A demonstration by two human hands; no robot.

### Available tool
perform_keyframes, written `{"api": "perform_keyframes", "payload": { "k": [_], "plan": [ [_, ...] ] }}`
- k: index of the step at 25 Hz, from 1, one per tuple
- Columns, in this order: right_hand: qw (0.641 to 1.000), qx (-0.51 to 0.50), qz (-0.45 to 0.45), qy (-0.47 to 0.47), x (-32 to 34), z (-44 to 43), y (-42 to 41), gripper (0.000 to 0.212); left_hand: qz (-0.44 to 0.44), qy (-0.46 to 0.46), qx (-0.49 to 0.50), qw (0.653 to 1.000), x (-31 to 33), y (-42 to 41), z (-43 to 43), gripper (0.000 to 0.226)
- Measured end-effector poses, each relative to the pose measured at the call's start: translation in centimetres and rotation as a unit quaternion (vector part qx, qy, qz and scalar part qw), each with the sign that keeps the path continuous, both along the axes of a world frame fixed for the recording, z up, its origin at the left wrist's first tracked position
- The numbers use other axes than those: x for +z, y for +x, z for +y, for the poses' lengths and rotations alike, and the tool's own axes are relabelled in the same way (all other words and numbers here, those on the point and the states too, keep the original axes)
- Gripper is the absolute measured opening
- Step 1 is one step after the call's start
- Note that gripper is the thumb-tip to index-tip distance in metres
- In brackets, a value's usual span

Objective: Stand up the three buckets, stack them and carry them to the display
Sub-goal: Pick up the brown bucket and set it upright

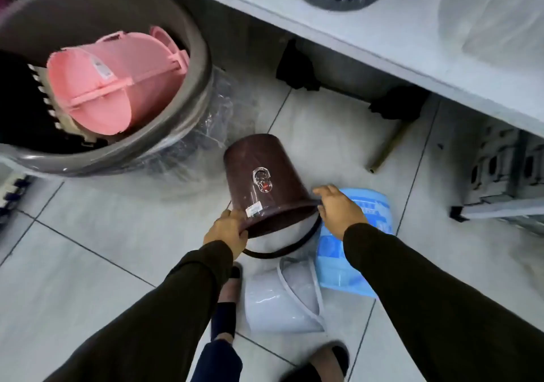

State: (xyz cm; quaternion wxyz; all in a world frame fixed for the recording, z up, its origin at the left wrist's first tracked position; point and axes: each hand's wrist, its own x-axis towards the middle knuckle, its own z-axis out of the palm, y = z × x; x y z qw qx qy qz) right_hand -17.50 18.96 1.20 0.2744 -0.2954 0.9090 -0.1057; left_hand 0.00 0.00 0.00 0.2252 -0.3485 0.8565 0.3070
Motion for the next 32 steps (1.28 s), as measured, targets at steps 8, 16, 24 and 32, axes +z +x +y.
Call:
{"api": "perform_keyframes", "payload": {
  "k": [8, 16, 24, 32],
  "plan": [
    [0.999, 0.023, 0.005, 0.025, -9.3, -1.3, -0.9, 0.026, 0.028, -0.031, 0.021, 0.999, -9.4, 0.4, 0.5, 0.076],
    [0.984, -0.113, 0.064, -0.120, -3.1, -5.3, -6.6, 0.047, 0.146, -0.111, 0.091, 0.979, -2.2, -6.6, -6.4, 0.040],
    [0.923, -0.355, -0.050, -0.139, -5.9, -5.6, -6.8, 0.034, 0.090, 0.080, 0.301, 0.946, -6.3, -10.7, -10.1, 0.043],
    [0.942, -0.306, -0.071, -0.117, -5.9, -6.9, -6.1, 0.060, 0.063, 0.217, 0.400, 0.888, -6.6, -12.4, -9.6, 0.048]
  ]
}}
